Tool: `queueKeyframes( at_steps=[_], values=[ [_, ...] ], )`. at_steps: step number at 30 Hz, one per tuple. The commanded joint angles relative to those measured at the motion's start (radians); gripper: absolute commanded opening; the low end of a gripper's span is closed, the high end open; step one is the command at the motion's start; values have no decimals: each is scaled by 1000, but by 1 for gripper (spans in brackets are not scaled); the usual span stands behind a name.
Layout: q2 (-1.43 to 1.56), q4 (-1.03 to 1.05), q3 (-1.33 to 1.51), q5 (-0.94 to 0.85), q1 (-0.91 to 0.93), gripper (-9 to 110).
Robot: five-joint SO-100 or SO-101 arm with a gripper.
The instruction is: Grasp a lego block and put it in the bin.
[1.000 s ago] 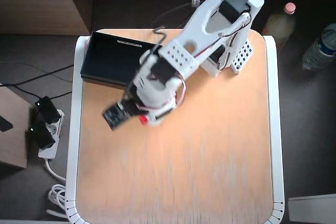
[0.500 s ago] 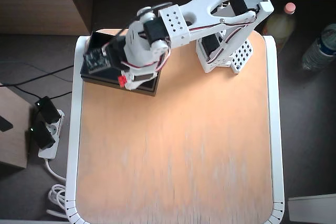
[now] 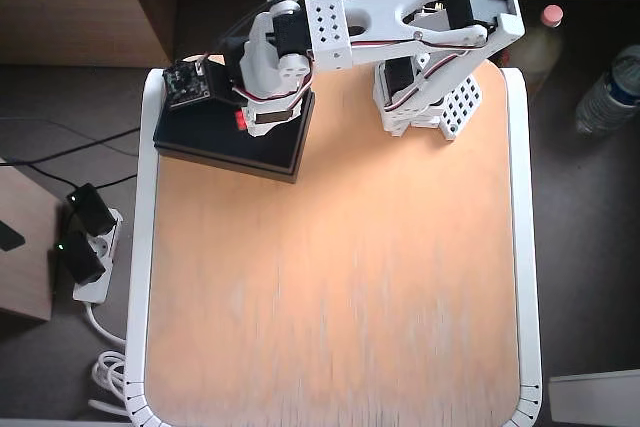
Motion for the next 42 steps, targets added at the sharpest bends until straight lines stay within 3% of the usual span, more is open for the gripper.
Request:
queueKeyframes(
  at_steps=[1,16,25,31,38,42],
  values=[
    [69,-118,20,12,38,0],
    [66,-202,74,15,54,1],
    [69,-202,71,8,54,16],
    [112,-204,69,-21,31,16],
    [272,-204,72,-137,-132,15],
    [337,-202,77,-160,-233,6]
  ],
)
